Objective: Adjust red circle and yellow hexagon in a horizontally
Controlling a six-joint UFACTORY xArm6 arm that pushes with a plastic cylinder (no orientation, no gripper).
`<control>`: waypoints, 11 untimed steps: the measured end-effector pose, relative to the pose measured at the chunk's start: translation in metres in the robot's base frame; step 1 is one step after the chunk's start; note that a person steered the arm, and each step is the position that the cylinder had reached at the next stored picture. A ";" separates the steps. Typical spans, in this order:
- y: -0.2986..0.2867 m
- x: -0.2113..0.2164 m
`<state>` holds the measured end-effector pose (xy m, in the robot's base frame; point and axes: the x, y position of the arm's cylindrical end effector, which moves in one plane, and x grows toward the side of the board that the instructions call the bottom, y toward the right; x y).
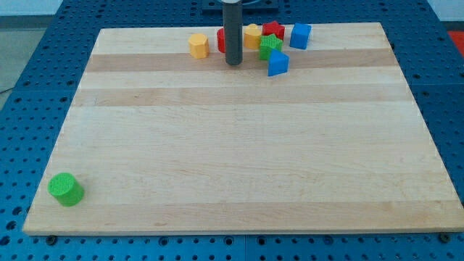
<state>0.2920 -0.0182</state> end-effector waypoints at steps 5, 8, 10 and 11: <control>-0.049 -0.017; -0.031 -0.027; -0.028 -0.045; -0.040 -0.002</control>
<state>0.2900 -0.0580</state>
